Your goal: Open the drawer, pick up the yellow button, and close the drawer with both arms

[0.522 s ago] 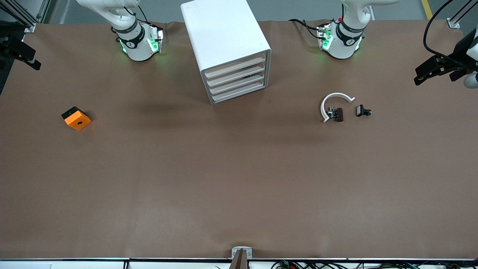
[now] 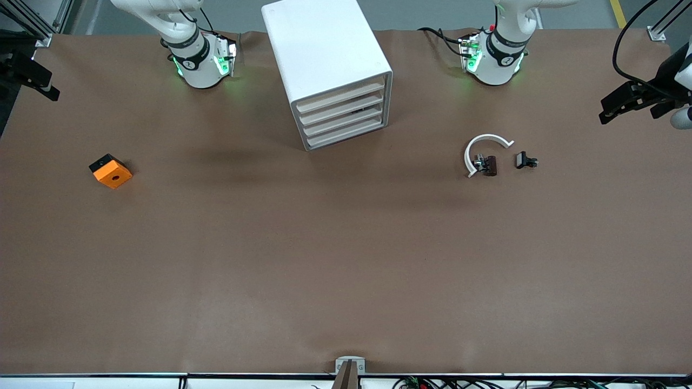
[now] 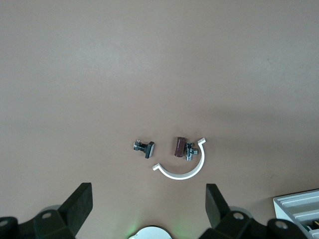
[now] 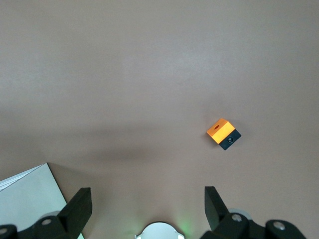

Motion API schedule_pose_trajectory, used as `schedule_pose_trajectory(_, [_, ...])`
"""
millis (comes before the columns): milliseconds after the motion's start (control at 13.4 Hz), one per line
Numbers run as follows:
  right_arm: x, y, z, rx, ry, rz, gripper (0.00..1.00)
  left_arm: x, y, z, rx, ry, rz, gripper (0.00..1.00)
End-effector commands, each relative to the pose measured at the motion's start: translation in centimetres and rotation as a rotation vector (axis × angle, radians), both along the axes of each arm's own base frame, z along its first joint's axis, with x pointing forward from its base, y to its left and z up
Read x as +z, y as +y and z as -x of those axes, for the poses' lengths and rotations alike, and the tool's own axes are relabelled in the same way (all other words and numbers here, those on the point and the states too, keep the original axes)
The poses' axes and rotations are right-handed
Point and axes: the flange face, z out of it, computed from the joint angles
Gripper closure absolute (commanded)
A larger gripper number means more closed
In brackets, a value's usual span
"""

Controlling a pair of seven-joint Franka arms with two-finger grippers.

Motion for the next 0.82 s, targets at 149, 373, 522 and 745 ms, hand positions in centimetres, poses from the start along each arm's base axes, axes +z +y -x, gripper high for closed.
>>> schedule_pose_trajectory(149, [1.2, -0.1, 0.1, -0.014, -0.006, -0.012, 0.00, -5.4, -0.7, -4.1, -0.003, 0.049, 0.020, 0.00])
schedule_pose_trajectory(373, [0.5, -0.5, -0.4, -0.023, 0.010, -0.014, 0.00, -9.4, -1.9, -6.1, 0.077, 0.089, 0.072, 0.00])
schedule_pose_trajectory(522, [0.2, -0.6, -0.5, -0.019, 0.015, -0.016, 0.00, -12.6, -3.2, -7.4, 0.143, 0.133, 0.110, 0.00])
schedule_pose_trajectory(745, [-0.4, -0.7, -1.0, 0.003, 0.028, -0.017, 0.00, -17.0, -8.4, -8.5, 0.219, 0.160, 0.105, 0.00])
